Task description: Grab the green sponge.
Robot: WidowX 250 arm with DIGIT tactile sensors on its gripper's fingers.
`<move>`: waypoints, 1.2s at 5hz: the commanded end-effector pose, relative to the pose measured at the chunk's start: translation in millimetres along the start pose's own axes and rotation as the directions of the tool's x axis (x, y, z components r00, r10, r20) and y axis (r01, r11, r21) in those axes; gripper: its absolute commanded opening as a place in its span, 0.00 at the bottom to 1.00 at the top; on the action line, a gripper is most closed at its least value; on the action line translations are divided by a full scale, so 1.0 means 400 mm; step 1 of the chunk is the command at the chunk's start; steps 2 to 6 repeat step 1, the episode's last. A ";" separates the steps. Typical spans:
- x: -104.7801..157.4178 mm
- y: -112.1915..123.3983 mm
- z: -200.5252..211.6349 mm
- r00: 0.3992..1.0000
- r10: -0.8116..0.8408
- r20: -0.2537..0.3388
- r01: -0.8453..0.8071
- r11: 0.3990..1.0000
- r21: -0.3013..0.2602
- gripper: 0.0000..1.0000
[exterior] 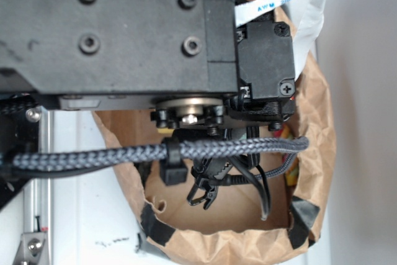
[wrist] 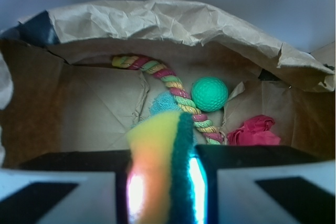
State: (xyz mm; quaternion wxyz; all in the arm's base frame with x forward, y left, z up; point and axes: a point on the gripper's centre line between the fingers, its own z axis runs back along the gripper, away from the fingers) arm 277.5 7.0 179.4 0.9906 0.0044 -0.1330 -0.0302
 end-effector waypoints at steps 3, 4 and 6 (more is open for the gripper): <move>0.038 -0.033 0.026 1.000 0.005 0.011 -0.006 0.996 0.092 0.00; 0.038 -0.033 0.026 1.000 0.005 0.011 -0.006 0.996 0.092 0.00; 0.038 -0.033 0.026 1.000 0.005 0.011 -0.006 0.996 0.092 0.00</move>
